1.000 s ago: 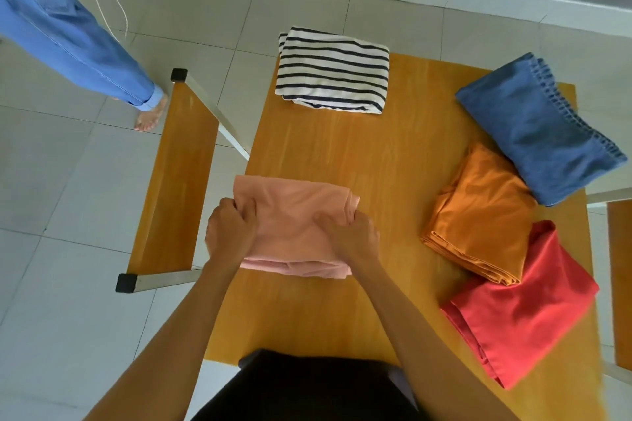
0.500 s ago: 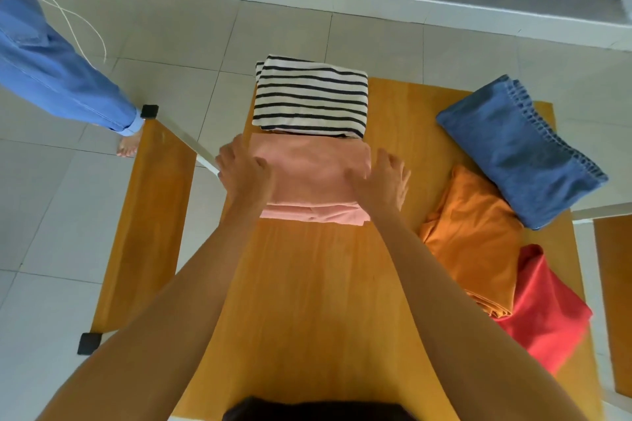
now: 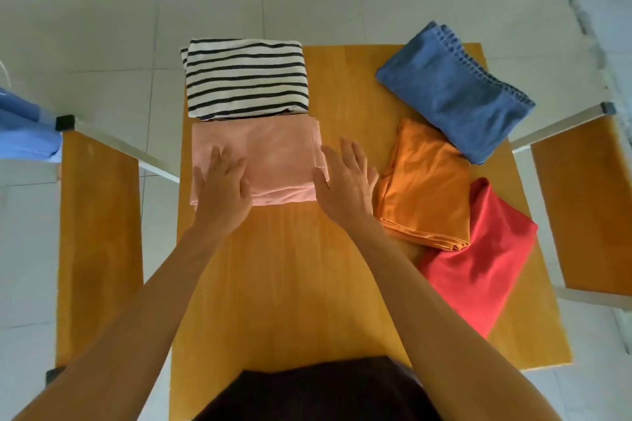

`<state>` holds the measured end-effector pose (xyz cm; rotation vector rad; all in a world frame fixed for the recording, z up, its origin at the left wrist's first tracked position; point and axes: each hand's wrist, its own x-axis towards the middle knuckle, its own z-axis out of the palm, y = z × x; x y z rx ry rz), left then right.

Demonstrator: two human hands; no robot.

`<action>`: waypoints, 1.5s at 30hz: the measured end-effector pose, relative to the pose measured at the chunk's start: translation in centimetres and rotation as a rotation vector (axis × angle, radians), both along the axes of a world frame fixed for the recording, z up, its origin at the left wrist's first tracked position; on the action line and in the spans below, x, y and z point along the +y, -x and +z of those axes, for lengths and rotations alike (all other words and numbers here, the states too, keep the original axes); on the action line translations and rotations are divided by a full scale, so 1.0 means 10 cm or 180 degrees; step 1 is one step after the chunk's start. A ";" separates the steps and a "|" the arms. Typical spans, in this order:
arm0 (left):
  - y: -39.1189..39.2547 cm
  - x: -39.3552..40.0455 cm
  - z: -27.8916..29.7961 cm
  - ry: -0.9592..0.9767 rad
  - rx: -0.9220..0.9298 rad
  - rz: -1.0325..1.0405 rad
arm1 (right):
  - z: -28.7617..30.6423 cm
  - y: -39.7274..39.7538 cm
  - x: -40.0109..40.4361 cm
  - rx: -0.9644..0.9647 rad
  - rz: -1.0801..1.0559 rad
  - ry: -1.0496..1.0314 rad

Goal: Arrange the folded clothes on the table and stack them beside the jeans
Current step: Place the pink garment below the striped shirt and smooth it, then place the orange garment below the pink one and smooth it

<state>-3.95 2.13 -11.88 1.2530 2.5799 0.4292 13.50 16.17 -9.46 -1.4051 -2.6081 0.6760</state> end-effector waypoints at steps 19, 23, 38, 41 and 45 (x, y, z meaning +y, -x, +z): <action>-1.97 0.57 0.42 0.0231 -0.3514 0.1259 | -0.07 -1.23 -0.47 -0.1392 -0.1219 -0.0001; -1.68 -0.04 0.45 0.0326 -0.2828 0.1331 | 0.16 -1.19 -0.99 -0.1251 -0.0648 0.0227; -1.74 -1.52 -0.06 0.0743 -0.0327 0.0128 | -0.30 -0.82 -1.64 -0.0536 0.0842 0.0114; -1.37 -1.46 -0.11 0.0933 -0.0193 -0.0202 | -0.29 -0.59 -1.56 -0.0580 0.0812 0.0369; -0.72 -1.43 -0.05 0.1026 -0.0020 -0.0325 | -0.19 -0.32 -1.50 -0.0725 0.1004 0.0391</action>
